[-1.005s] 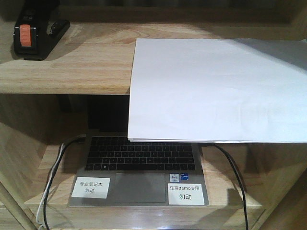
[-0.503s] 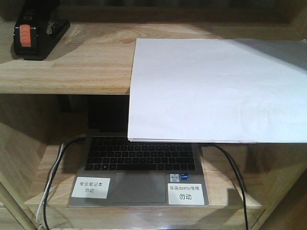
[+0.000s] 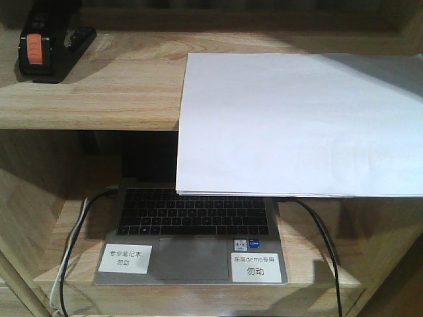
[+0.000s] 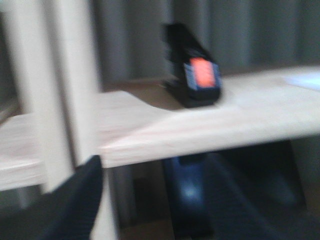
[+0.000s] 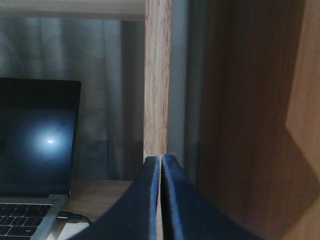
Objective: Grab stapler and paper to desk for stapling
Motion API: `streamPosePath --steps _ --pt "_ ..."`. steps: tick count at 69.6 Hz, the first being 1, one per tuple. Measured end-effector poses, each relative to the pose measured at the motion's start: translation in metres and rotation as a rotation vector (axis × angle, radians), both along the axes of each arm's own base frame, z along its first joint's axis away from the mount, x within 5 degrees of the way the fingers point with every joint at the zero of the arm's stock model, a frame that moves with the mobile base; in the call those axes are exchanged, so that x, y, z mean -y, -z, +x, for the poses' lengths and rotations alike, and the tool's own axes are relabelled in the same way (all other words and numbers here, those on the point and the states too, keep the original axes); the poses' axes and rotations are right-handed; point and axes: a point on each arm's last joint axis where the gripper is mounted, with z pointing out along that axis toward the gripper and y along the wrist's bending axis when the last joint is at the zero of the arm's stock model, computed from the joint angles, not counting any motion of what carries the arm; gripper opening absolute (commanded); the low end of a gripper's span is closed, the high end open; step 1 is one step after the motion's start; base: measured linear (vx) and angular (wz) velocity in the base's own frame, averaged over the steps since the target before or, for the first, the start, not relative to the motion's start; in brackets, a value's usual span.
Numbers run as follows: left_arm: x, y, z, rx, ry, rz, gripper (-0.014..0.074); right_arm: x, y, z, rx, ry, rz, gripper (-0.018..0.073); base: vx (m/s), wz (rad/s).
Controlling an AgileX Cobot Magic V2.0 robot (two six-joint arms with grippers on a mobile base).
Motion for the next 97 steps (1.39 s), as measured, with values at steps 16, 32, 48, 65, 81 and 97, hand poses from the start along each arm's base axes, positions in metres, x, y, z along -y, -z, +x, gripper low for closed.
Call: streamPosePath --steps 16,32,48,65,81,97 --pt "0.018 -0.03 0.028 -0.083 0.103 0.017 0.0465 0.0 0.0 0.0 0.0 0.0 0.0 -0.001 0.0 0.0" --pt "0.04 -0.075 0.075 -0.17 0.145 0.046 0.0465 0.0 0.0 0.0 0.0 0.0 0.0 -0.001 0.0 0.0" --pt "0.059 -0.114 0.123 -0.23 0.148 0.047 0.0465 0.0 0.0 0.0 0.0 0.0 0.0 -0.001 0.0 0.0" --pt "0.075 -0.14 0.163 -0.305 0.151 0.05 0.0465 0.0 0.0 0.0 0.0 0.0 0.0 -0.001 0.0 0.0" --pt "0.083 -0.153 0.194 -0.361 0.102 0.022 0.0465 0.0 0.0 0.0 0.0 0.0 0.0 -0.001 0.0 0.0" --pt "0.085 -0.147 0.214 -0.461 0.039 0.047 0.0465 0.0 0.0 0.0 0.0 0.0 0.0 -0.001 0.0 0.0"
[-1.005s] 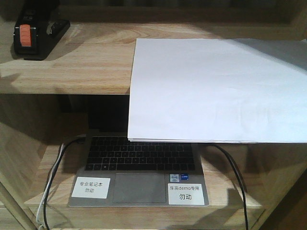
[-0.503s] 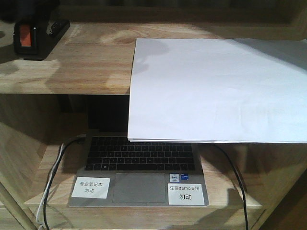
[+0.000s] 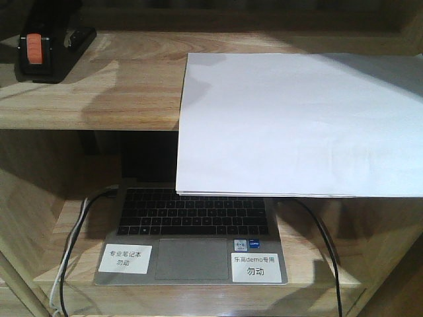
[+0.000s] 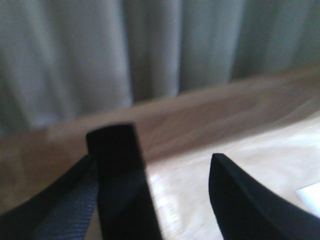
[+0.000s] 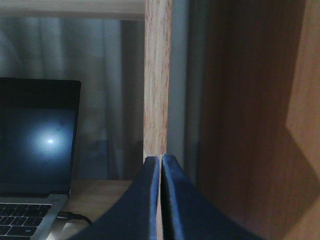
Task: Grab stapler and paper to desk for stapling
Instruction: 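Grasp the black stapler with the left gripper and lift it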
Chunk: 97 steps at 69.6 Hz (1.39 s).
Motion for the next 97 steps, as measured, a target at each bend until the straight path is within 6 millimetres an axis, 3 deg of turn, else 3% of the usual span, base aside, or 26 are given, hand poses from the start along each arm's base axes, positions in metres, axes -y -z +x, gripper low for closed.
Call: streamPosePath --steps 21,31,44,59,68,81,97 --pt "0.006 0.027 0.022 -0.134 -0.021 0.058 0.0438 0.0 0.0 0.0 0.0 0.0 0.0 -0.001 0.0 0.0" --pt "0.006 0.029 0.022 -0.154 -0.027 0.069 0.0315 0.0 0.0 0.0 0.0 0.0 0.0 -0.001 0.0 0.0" --pt "0.004 0.03 0.021 -0.163 -0.039 0.085 0.0001 0.0 0.0 0.0 0.0 0.0 0.0 -0.001 0.0 0.0" --pt "0.003 0.027 0.019 -0.154 -0.041 0.082 -0.0008 0.0 0.0 0.0 0.0 0.0 0.0 -0.001 0.0 0.0" --pt "-0.001 0.017 0.005 -0.133 -0.03 0.062 -0.0006 0.0 0.0 0.0 0.0 0.0 0.0 -0.001 0.0 0.0" --pt "-0.01 -0.001 -0.04 -0.049 0.063 0.022 -0.0006 0.0 0.0 0.0 0.0 0.0 0.0 -0.001 0.0 0.0" --pt "-0.02 0.021 -0.092 -0.014 0.172 -0.005 -0.0006 0.0 0.0 0.0 0.0 0.0 0.0 -0.001 0.0 0.0"
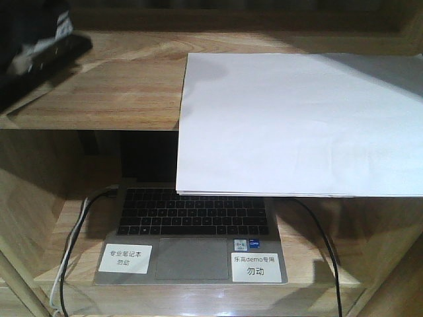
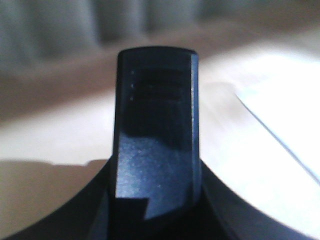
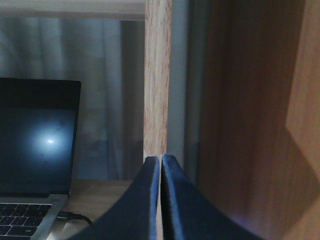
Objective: Grab stapler and paper to desk for stapling
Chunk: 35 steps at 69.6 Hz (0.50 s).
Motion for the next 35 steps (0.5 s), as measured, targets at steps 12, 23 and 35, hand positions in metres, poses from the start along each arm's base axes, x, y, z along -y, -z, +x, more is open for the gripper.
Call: streamPosePath --steps 12,23,35 --pt "-0.01 0.018 -0.044 0.047 0.078 -0.006 -0.0006 0.0 0.0 0.0 0.0 0.0 0.0 -0.001 0.0 0.0" --pt "-0.022 0.038 -0.087 0.077 0.134 -0.023 -0.0006 0.0 0.0 0.0 0.0 0.0 0.0 -0.001 0.0 0.0" --pt "-0.035 0.063 -0.124 0.128 0.163 -0.003 -0.0006 0.0 0.0 0.0 0.0 0.0 0.0 -0.001 0.0 0.0"
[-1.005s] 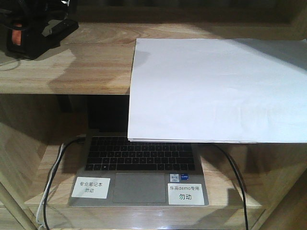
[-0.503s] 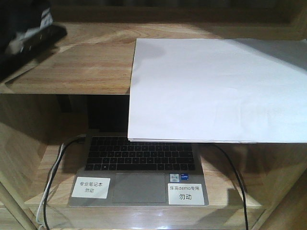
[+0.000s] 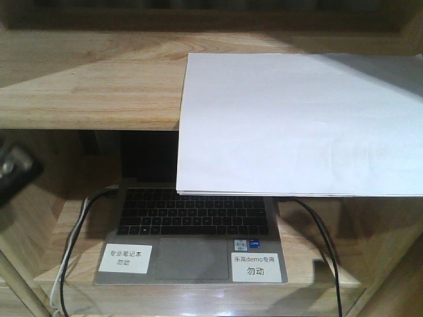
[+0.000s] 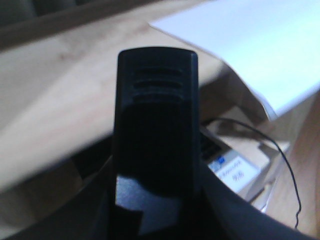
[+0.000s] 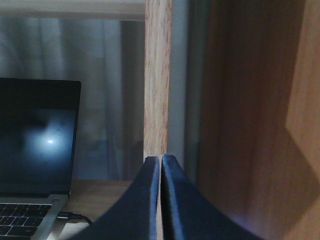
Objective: Grab stapler and paper to desk for stapling
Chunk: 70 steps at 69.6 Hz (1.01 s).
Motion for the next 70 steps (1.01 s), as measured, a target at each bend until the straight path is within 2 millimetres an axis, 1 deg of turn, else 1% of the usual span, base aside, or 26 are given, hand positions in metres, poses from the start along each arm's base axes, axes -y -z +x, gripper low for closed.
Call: streamPosePath --steps 11,19,29,41,50,70 --pt "-0.007 0.028 -0.02 -0.005 0.01 -0.003 -0.0006 0.0 0.0 0.0 0.0 0.0 0.0 -0.001 0.0 0.0" --pt "-0.01 0.053 -0.03 -0.021 0.011 0.002 -0.0006 0.0 0.0 0.0 0.0 0.0 0.0 -0.001 0.0 0.0" --pt "-0.012 0.086 -0.034 -0.066 0.01 0.018 -0.0006 0.0 0.0 0.0 0.0 0.0 0.0 -0.001 0.0 0.0" --pt "-0.011 0.113 -0.031 -0.111 0.003 0.032 -0.0006 0.0 0.0 0.0 0.0 0.0 0.0 -0.001 0.0 0.0" --pt "-0.011 0.123 -0.029 -0.129 -0.002 0.037 -0.0006 0.0 0.0 0.0 0.0 0.0 0.0 -0.001 0.0 0.0" --pt "-0.011 0.122 -0.027 -0.11 -0.01 0.025 -0.0006 0.0 0.0 0.0 0.0 0.0 0.0 -0.001 0.0 0.0"
